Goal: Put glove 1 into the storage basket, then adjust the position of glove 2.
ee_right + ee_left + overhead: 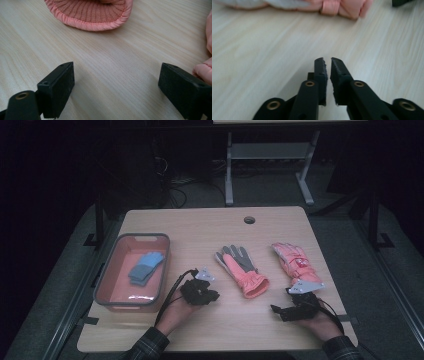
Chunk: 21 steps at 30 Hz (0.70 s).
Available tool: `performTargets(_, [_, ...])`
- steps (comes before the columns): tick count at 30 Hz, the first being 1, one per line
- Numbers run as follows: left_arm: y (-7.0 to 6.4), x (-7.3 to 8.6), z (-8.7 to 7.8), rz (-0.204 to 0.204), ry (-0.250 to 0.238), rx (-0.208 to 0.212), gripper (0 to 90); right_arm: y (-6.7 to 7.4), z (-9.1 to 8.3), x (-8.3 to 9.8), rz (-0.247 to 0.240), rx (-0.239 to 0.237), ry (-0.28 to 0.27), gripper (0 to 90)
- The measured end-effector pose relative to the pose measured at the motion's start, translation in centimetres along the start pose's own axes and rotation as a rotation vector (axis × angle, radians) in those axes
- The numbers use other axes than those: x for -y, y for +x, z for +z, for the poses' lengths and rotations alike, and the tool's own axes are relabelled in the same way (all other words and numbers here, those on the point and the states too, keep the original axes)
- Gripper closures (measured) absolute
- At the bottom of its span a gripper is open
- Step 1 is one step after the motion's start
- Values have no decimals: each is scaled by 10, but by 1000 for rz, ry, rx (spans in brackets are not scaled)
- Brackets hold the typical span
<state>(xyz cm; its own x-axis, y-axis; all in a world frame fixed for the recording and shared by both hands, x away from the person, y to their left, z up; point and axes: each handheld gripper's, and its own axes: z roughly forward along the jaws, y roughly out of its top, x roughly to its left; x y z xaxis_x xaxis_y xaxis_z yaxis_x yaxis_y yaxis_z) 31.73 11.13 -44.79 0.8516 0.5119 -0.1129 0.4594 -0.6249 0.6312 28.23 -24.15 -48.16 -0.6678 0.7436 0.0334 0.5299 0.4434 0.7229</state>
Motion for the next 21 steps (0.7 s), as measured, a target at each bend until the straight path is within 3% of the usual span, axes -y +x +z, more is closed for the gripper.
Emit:
performTargets(6, [-4,19,-7,-5,-39,-13,566,1,0,-6,1,5,42,159])
performTargets(7, [-3,26,-10,9,-48,-27,526,1,-1,-8,1,3,59,196])
performTargets(8, [-4,29,-11,-2,-55,-26,486,2,-2,-10,-4,5,67,236])
performTargets(12, [-3,40,-15,0,-70,-48,368,4,-11,-20,15,4,35,368])
performTargets(18, [-2,50,-15,-8,-87,-74,235,5,-16,-38,-4,-25,33,677])
performTargets(21, [-2,56,-14,2,-99,-81,181,4,-18,-50,16,-26,17,796])
